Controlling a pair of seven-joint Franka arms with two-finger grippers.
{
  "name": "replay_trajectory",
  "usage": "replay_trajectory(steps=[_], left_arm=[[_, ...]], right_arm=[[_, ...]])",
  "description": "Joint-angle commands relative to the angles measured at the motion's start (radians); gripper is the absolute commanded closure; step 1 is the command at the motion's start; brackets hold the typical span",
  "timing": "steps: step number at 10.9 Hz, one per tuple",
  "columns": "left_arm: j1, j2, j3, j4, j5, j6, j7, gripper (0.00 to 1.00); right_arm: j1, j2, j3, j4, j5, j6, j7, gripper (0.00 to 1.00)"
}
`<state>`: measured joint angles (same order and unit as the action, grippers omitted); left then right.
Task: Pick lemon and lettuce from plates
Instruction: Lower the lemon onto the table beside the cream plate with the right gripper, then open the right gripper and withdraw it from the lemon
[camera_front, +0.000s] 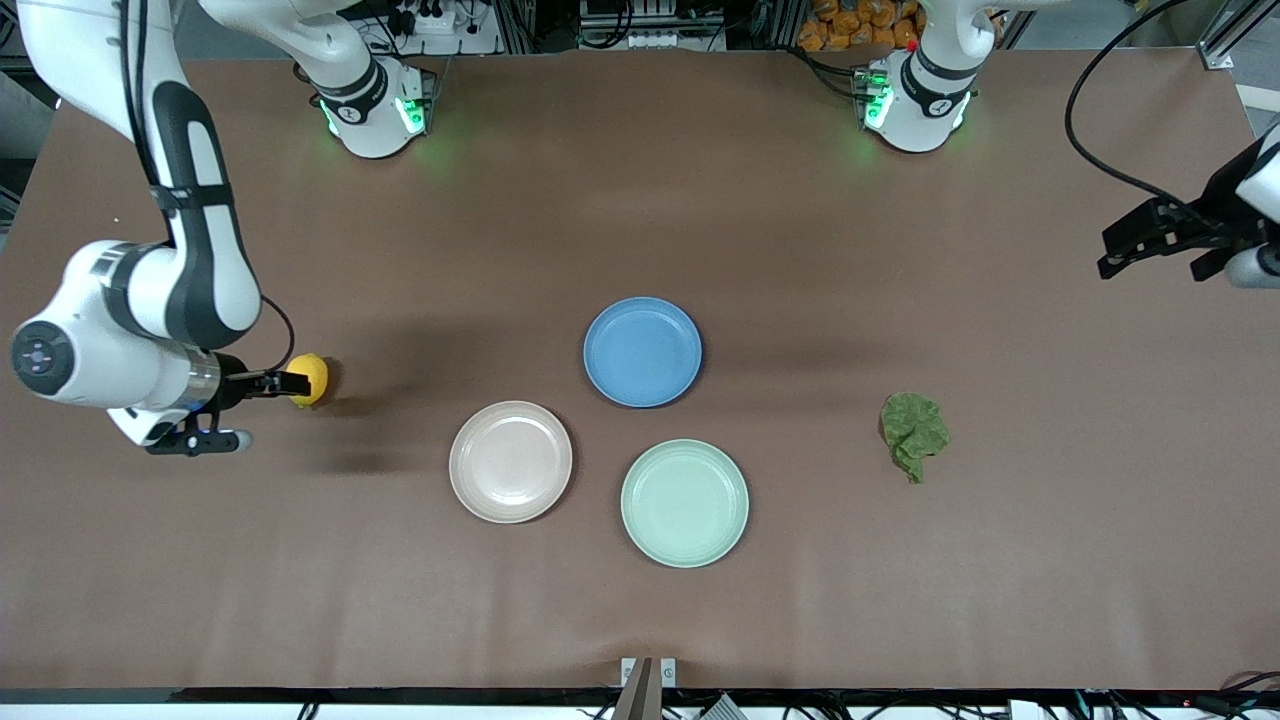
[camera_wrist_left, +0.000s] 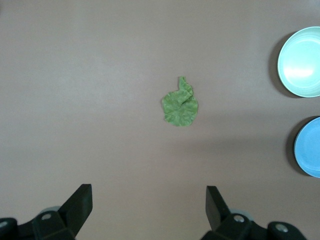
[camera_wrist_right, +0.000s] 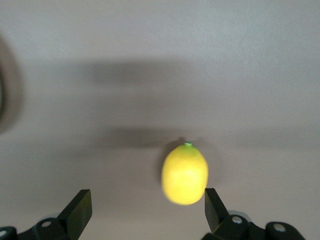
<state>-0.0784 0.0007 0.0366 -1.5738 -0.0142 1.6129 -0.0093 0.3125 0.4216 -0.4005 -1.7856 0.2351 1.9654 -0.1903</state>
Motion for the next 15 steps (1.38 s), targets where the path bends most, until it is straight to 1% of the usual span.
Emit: replay_trajectory(steps=[1,3,4,6,7,9,10,11,14,15], left_arm=[[0.002,0.024,0.005,0.021,-0.019,-0.025,-0.021,0.00],[-0.001,0.016,0.005,0.026,-0.027,-0.025,-0.116,0.00],[0.000,0.015,0.005,0.031,-0.027,-0.025,-0.121,0.00],[-0.006,0.008,0.002,0.029,-0.021,-0.051,-0.129,0.00],[-0.006,0.008,-0.007,0.029,-0.018,-0.054,-0.124,0.00],[-0.009,0.010,-0.023,0.028,-0.015,-0.054,-0.121,0.00],[-0.006,0.008,-0.032,0.028,-0.015,-0.054,-0.121,0.00],[-0.006,0.008,-0.032,0.029,-0.015,-0.056,-0.121,0.00],[-0.003,0.008,-0.032,0.031,-0.013,-0.056,-0.120,0.00],[-0.003,0.010,-0.032,0.031,-0.013,-0.056,-0.120,0.00]], right_arm=[[0.043,-0.010,0.003,0.185,0.001,-0.176,0.135,0.00],[0.045,-0.023,0.002,0.264,-0.003,-0.226,0.137,0.00],[0.045,-0.038,0.000,0.279,-0.005,-0.232,0.137,0.00],[0.046,-0.082,0.008,0.287,-0.028,-0.234,0.137,0.00],[0.069,-0.096,0.003,0.293,-0.033,-0.238,0.138,0.00],[0.077,-0.145,0.006,0.296,-0.071,-0.295,0.137,0.00],[0.079,-0.168,0.008,0.296,-0.074,-0.318,0.137,0.00],[0.079,-0.179,0.006,0.296,-0.074,-0.341,0.135,0.00],[0.065,-0.191,0.011,0.296,-0.080,-0.347,0.129,0.00],[0.025,-0.198,0.049,0.298,-0.082,-0.352,0.129,0.00]])
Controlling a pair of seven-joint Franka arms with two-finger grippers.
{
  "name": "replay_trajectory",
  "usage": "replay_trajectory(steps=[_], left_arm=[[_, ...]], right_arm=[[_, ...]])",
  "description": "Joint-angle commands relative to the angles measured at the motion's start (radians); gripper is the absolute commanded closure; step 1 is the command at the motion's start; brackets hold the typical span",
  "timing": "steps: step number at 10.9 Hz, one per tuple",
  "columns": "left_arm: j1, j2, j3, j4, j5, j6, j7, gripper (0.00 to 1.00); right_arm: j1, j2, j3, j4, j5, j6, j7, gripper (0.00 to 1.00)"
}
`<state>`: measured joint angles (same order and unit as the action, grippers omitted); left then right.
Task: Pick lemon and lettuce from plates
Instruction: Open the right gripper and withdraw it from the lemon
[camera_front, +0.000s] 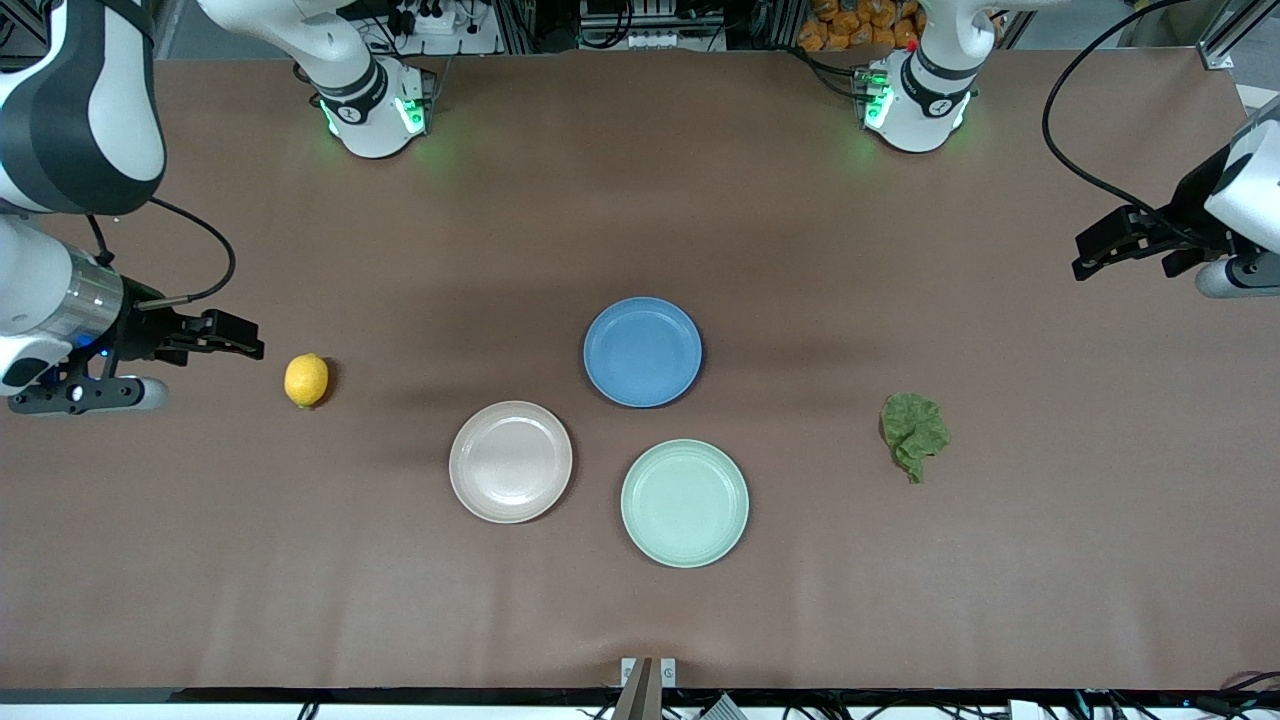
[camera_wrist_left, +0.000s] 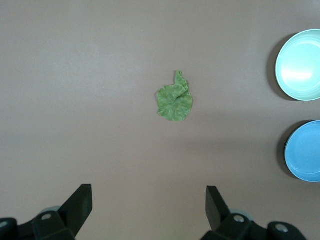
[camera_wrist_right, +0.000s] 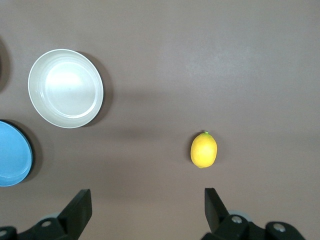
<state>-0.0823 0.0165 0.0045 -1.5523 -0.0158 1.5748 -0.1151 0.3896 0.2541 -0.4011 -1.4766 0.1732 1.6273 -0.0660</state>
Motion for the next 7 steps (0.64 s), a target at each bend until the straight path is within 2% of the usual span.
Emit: replay_trajectory(steps=[1,2,3,7], left_arm=[[-0.001,-0.006,0.000,0.009,-0.010,-0.018,-0.015,0.00],[-0.001,-0.006,0.000,0.012,0.012,-0.018,-0.015,0.00],[-0.004,-0.006,0.000,0.012,0.022,-0.018,-0.015,0.00],[-0.002,-0.007,0.000,0.014,0.017,-0.018,-0.018,0.00]], right_arm=[[-0.158,-0.057,0.156,-0.013,-0.038,-0.017,0.006,0.00],[-0.246,-0.082,0.254,-0.014,-0.085,-0.023,0.011,0.00],[-0.294,-0.102,0.298,-0.014,-0.107,-0.064,0.012,0.00],[-0.424,-0.156,0.303,-0.014,-0.116,-0.162,0.011,0.00]])
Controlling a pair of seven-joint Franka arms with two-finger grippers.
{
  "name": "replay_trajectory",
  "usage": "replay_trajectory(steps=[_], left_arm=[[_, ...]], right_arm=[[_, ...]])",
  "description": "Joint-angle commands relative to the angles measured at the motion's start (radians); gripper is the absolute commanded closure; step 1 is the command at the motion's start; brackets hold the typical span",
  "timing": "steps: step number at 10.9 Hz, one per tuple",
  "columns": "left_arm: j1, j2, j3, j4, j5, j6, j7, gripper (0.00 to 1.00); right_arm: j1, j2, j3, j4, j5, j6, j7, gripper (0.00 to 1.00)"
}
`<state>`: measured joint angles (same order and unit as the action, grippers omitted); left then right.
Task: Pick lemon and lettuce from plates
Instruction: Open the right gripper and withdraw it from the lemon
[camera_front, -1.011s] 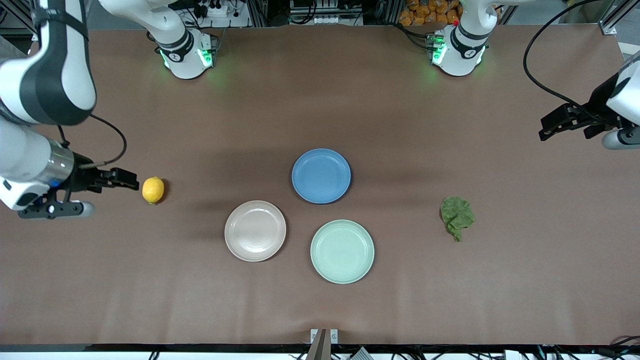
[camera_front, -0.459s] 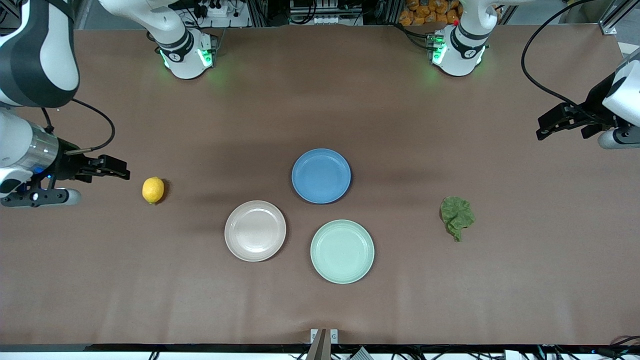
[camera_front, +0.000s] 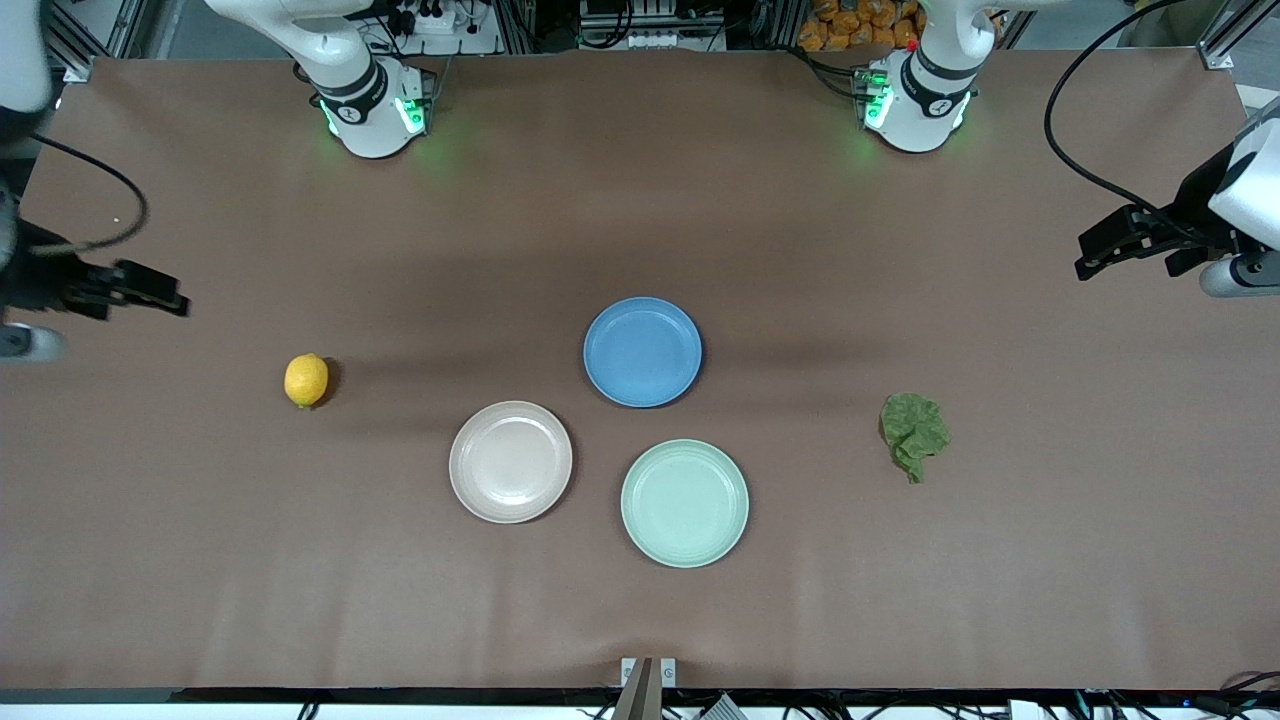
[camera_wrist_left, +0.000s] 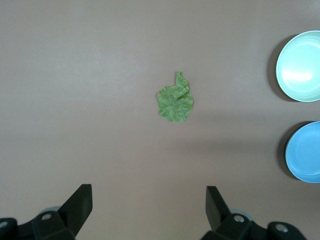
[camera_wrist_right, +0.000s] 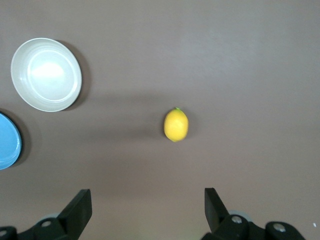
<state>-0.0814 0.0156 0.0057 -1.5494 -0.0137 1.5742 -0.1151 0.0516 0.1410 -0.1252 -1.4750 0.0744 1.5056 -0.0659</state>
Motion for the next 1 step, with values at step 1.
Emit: replay_trajectory(steps=[1], left_arm=[[0.000,-0.006,-0.001,0.011,0.008,-0.017,-0.018,0.00]], right_arm=[[-0.111,-0.060,0.026,-0.016,-0.021,-0.059,0.009,0.00]])
